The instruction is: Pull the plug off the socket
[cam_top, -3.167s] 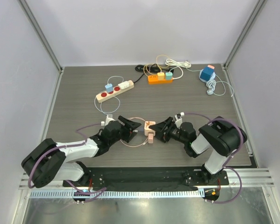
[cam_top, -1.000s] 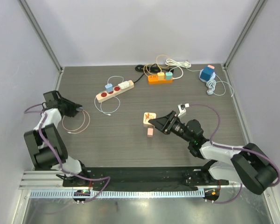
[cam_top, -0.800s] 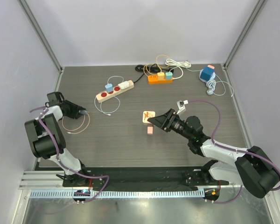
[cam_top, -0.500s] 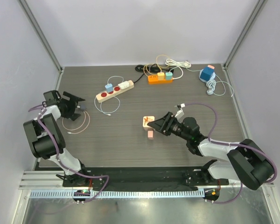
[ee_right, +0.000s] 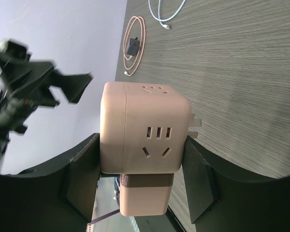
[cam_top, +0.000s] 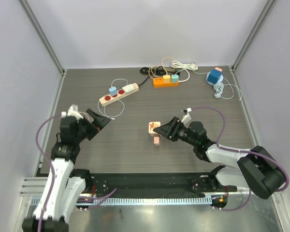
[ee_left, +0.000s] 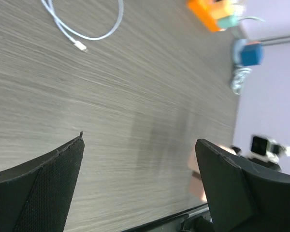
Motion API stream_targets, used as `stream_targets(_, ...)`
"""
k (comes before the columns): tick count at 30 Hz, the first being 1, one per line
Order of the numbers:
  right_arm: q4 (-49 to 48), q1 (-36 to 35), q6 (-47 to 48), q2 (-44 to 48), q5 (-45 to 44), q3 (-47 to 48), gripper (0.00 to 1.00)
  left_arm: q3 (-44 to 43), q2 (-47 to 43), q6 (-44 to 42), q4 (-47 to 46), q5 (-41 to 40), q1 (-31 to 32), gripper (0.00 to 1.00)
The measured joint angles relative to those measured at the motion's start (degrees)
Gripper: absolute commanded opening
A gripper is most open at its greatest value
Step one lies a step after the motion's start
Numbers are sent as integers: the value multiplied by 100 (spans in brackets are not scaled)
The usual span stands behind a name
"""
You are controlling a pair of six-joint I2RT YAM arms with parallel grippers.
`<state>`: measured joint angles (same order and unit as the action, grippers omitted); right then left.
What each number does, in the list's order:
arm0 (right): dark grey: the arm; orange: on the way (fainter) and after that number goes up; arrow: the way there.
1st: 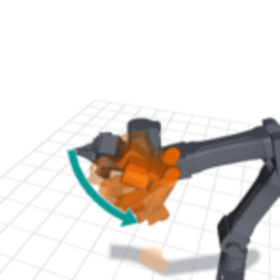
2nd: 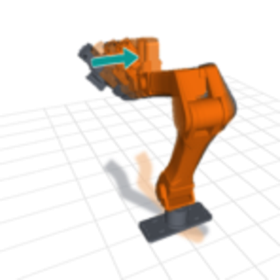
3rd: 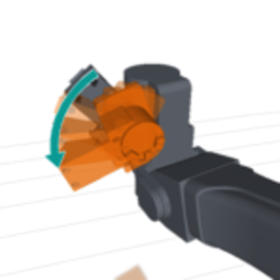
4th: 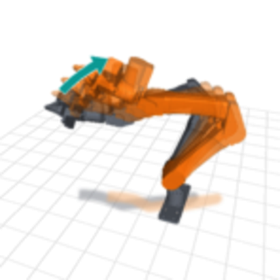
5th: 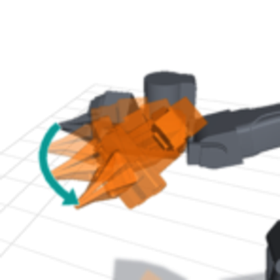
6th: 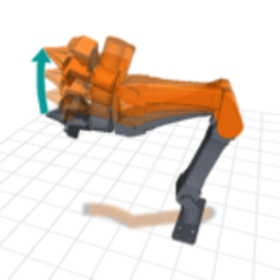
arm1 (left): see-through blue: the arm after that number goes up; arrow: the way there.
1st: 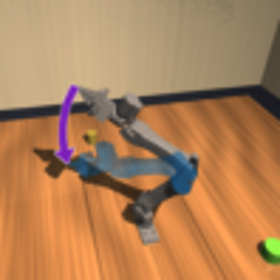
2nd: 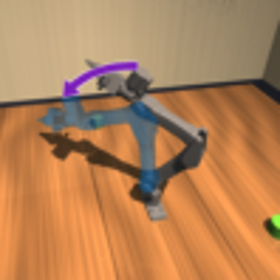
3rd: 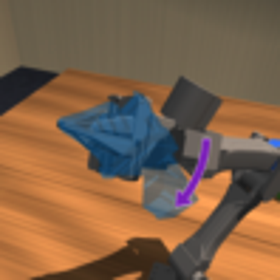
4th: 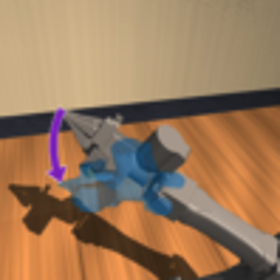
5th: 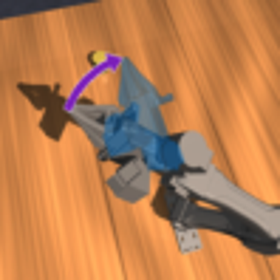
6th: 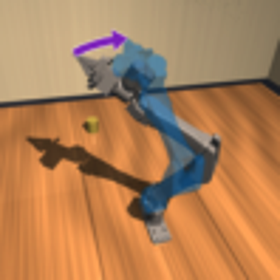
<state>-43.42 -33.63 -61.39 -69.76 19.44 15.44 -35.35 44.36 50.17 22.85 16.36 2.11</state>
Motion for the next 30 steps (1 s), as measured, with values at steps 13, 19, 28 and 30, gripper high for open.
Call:
stream_targets(13,46,0,70,-273,-44,118,1,1609,-2033,903,-614,1088,1373,99)
stream_targets(19,-85,-31,-76,-339,-50,138,1,1508,-715,962,-1681,640,3049,98)
stream_targets(28,-114,-96,-225,-166,-52,140,1,1351,1620,1213,-3589,-109,4754,98)
stream_targets(30,-116,-107,-260,-46,-52,138,1,1169,1978,1250,-3858,-140,4846,97)
